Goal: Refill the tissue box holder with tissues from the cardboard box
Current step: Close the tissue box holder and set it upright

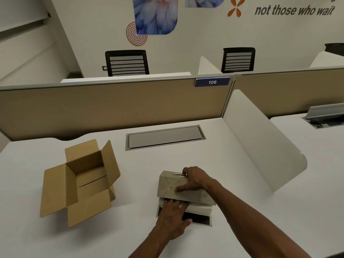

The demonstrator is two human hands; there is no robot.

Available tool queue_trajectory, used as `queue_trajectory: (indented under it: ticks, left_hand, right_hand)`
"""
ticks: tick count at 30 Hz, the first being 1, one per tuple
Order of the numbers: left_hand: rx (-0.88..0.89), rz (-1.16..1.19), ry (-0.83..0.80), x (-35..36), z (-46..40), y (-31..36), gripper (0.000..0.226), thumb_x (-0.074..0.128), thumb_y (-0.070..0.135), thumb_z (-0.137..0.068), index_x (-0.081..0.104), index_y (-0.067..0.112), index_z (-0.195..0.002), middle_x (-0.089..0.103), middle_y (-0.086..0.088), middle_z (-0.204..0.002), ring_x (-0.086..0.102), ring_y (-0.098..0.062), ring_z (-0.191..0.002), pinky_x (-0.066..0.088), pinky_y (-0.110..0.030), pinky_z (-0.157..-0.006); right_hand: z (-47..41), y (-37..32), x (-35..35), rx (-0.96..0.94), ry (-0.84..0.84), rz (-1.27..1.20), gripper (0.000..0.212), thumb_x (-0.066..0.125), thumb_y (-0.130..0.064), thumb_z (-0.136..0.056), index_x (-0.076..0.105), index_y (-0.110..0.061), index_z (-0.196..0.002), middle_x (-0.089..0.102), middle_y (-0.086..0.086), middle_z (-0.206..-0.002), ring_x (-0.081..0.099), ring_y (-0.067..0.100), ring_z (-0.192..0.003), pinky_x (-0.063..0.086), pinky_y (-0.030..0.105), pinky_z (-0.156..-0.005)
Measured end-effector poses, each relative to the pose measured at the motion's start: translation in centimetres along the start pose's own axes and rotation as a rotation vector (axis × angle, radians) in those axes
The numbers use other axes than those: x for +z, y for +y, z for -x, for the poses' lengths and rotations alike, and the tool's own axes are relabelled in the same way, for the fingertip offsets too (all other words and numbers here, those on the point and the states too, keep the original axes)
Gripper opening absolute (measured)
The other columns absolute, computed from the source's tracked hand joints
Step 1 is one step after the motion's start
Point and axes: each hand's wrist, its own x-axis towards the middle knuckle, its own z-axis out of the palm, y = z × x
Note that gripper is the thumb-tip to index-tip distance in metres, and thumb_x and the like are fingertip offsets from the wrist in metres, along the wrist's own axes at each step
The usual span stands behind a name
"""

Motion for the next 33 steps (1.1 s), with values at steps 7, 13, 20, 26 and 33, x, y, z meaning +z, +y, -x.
queue_trajectory:
  ticks: [7,13,20,26,33]
  left_hand:
    - [0.010,0.019,0.036,-0.4,-0.1,-0.3,0.071,0.043,0.071,-0.087,0.028,0.044,-0.150,0.029,0.007,-0.161,0.021,-0.027,-0.149,0.007,-0.055,-0.124]
    - [0.027,0.022,0.040,-0.4,-0.1,-0.7,0.073,0.047,0.071,-0.084,0.029,0.045,-0.150,0.029,0.009,-0.160,0.020,-0.026,-0.150,0.012,-0.055,-0.124]
    - [0.022,-0.003,0.017,-0.1,0.3,-0.9,0.080,0.049,0.072,-0.083,0.022,0.045,-0.153,0.019,0.008,-0.165,0.011,-0.025,-0.153,0.001,-0.051,-0.125]
    - [0.021,-0.033,0.000,0.6,0.6,-1.1,0.083,0.051,0.071,-0.081,0.020,0.044,-0.153,0.018,0.007,-0.165,0.006,-0.026,-0.154,0.000,-0.051,-0.125]
    - [0.059,-0.119,0.038,2.7,2.9,-2.3,0.094,0.053,0.063,-0.083,0.006,0.036,-0.160,0.013,-0.004,-0.168,0.003,-0.033,-0.153,-0.008,-0.048,-0.121]
  right_hand:
    - [-0.5,-0.2,0.0,0.044,-0.094,0.004,0.090,0.064,-0.083,-0.068,0.063,-0.014,-0.127,0.068,0.008,-0.122,0.063,0.025,-0.108,0.052,0.036,-0.092]
    - [-0.1,0.0,0.7,0.031,-0.005,0.026,0.089,0.064,-0.085,-0.065,0.067,-0.015,-0.120,0.066,0.006,-0.117,0.062,0.023,-0.105,0.050,0.035,-0.090]
    - [-0.2,-0.3,0.4,0.049,-0.076,-0.001,0.089,0.068,-0.082,-0.066,0.065,-0.015,-0.124,0.070,0.007,-0.119,0.064,0.024,-0.106,0.051,0.036,-0.089]
    - [-0.1,-0.4,0.4,0.041,-0.090,0.027,0.088,0.067,-0.083,-0.065,0.067,-0.012,-0.118,0.071,0.008,-0.113,0.066,0.024,-0.100,0.052,0.036,-0.087]
    - [0.3,-0.6,0.6,0.030,-0.078,0.068,0.089,0.066,-0.084,-0.066,0.067,-0.012,-0.116,0.072,0.010,-0.110,0.066,0.025,-0.098,0.052,0.035,-0.085]
